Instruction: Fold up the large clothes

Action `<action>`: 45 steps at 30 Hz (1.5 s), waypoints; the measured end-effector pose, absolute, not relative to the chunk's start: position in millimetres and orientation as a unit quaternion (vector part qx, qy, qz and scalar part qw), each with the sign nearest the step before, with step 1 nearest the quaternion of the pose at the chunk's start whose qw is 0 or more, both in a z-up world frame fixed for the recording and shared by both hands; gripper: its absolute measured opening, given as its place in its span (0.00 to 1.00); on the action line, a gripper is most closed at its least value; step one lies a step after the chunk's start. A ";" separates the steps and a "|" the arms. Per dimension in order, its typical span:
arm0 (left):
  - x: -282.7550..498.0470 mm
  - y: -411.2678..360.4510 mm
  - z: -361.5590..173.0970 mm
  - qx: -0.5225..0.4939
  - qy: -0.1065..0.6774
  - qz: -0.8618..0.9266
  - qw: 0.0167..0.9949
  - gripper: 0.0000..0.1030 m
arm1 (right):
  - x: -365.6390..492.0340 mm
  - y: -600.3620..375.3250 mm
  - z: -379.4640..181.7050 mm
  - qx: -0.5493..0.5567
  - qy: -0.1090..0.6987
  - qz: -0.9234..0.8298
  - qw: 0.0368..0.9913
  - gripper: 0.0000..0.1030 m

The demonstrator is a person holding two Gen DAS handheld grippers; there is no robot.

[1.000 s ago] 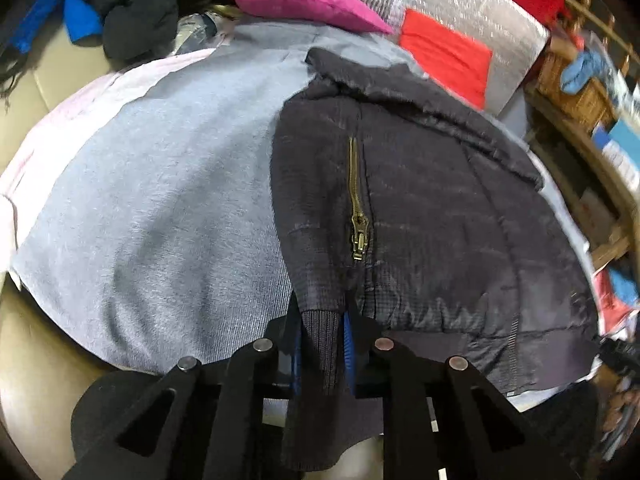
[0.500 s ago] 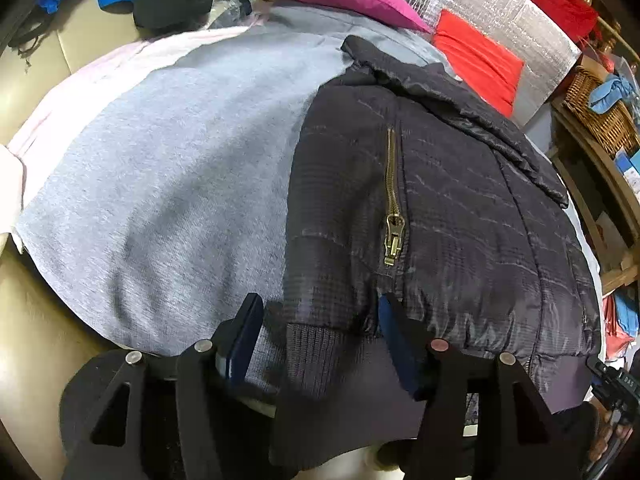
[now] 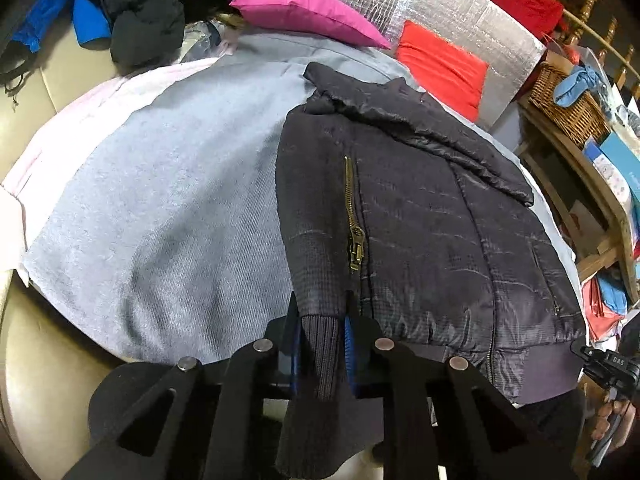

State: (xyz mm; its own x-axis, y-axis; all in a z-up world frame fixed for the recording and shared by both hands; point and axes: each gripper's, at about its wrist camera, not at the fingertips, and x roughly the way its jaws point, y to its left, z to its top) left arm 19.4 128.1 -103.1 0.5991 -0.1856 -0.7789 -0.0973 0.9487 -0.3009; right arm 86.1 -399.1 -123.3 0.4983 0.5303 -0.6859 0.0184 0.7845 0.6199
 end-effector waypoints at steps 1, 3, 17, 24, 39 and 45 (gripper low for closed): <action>17.5 130.7 -103.5 -0.162 0.450 -0.025 0.878 0.17 | 84.2 -399.0 -125.9 0.289 0.478 0.156 0.814 0.14; 14.0 135.5 -101.6 -0.174 0.452 -0.029 0.874 0.17 | 81.0 -401.8 -133.0 0.304 0.482 0.156 0.807 0.14; 17.3 134.5 -74.2 -0.187 0.422 -0.050 0.885 0.17 | 75.6 -420.6 -120.3 0.357 0.457 0.190 0.792 0.14; 20.2 140.7 -67.3 -0.206 0.417 -0.062 0.883 0.17 | 78.0 -423.9 -112.9 0.370 0.444 0.207 0.789 0.14; 28.9 151.9 -65.5 -0.237 0.408 -0.060 0.880 0.17 | 83.2 -430.9 -93.2 0.396 0.402 0.233 0.792 0.14; 34.0 139.8 -70.6 -0.206 0.431 -0.030 0.878 0.17 | 86.1 -431.2 -96.6 0.399 0.398 0.238 0.791 0.14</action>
State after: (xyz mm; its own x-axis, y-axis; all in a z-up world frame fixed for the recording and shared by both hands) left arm 34.0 139.8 -70.6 0.6266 -0.2305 -0.7445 -0.1240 0.9136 -0.3872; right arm 86.1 -431.2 -96.6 0.5708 0.6936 -0.4395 -0.0594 0.5687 0.8204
